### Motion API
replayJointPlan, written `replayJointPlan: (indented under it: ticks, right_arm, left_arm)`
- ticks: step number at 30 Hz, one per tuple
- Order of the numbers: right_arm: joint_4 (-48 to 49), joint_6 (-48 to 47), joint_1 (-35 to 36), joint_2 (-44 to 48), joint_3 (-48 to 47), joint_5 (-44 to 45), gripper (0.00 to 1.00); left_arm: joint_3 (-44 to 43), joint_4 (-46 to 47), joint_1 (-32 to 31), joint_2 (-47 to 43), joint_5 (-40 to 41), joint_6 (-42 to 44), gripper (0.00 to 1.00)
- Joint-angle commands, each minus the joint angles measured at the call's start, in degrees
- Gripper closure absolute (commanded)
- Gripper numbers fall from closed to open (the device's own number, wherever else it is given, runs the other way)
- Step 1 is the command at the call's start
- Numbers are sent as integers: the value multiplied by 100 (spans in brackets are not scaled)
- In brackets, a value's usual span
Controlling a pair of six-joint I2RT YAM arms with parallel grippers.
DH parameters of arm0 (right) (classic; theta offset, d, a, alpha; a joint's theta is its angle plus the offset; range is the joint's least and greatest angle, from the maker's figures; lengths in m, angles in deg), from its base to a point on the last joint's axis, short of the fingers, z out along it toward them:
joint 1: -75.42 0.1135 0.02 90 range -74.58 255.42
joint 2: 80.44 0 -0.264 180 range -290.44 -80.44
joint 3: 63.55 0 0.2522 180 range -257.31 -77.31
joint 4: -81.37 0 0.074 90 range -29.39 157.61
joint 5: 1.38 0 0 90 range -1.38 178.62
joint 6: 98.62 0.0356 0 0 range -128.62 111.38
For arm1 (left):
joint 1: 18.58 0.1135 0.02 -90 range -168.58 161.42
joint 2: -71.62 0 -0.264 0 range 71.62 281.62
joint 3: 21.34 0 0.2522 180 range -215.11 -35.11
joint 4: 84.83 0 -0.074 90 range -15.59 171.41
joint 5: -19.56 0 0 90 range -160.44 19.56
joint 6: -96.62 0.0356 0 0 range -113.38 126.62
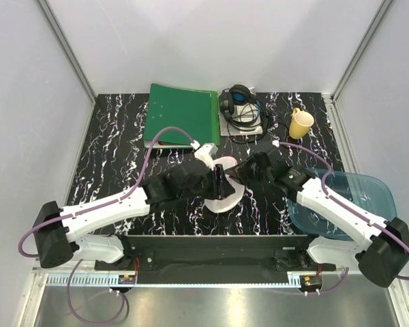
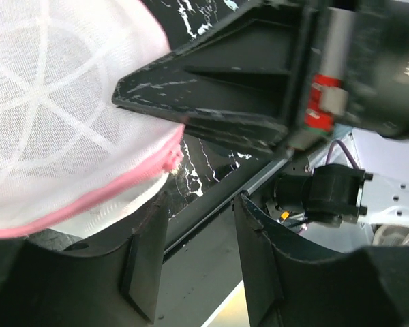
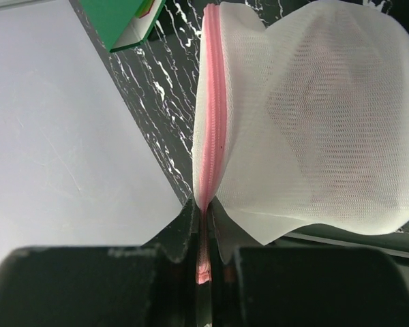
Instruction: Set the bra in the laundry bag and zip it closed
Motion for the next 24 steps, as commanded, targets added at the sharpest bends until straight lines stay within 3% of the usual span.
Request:
replayJointPlan:
  ticks: [1,13,17,24]
  right_arm:
    - [-11,-80,160,-31,-389,332,100]
    - [-38,-54,284,-155,-459,341,100]
    - [-29,-89,284,-181,-459,271,100]
    - [-29,-177,301,-190,-433,174,100]
  left_arm:
    - [-296,283,118,115,185,-228,53]
    - [-349,274,162,335,783,35,54]
    - [-358,274,162,274,906,202,67]
    - [-384,11,232,195,1038,422,81]
